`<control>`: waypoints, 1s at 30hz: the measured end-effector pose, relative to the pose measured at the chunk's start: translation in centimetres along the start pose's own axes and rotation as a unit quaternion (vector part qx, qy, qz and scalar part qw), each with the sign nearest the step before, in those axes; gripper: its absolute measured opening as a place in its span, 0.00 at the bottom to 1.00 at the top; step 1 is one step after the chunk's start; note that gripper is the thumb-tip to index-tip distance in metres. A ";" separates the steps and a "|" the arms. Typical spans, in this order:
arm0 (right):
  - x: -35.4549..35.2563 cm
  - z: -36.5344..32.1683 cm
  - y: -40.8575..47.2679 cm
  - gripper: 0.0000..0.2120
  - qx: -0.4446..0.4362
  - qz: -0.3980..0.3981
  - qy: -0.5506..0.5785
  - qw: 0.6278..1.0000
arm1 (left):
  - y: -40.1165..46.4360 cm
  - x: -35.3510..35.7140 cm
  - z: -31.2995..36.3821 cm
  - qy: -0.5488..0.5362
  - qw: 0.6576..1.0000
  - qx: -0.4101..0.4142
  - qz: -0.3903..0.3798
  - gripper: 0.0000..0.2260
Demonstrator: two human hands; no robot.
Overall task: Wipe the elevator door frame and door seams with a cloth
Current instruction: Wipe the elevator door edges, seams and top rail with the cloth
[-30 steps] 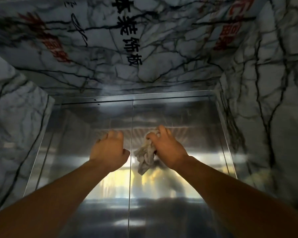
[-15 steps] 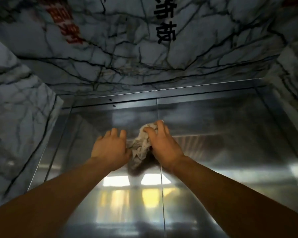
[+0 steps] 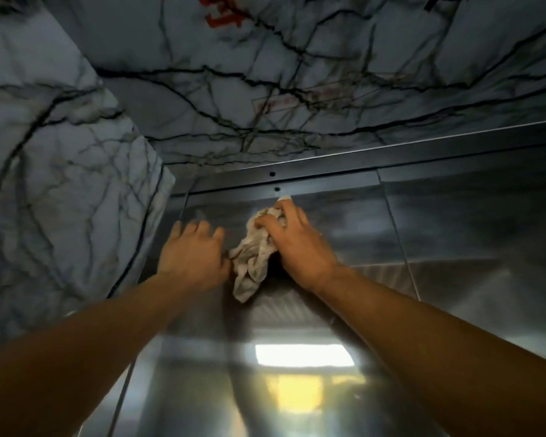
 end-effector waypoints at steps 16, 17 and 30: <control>7.0 -5.5 10.8 0.12 -0.025 0.078 0.062 0.995 | 1.8 0.9 -10.5 0.184 0.981 0.038 0.051 0.21; 7.9 -5.5 11.6 0.11 -0.015 0.077 0.076 0.994 | 1.8 0.8 -10.6 0.176 0.982 0.045 0.051 0.19; 11.5 -4.7 13.3 0.19 0.076 0.101 0.276 0.953 | 0.9 -0.1 -9.2 0.094 0.985 0.109 0.093 0.22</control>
Point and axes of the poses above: each hand's wrist, its own y-axis towards the middle knuckle, its own x-axis out of the palm, z = x × y, the point moved 7 cm from there along y, towards the middle knuckle, and after that the axes turned 2 degrees about y, right-handed, at the moved point
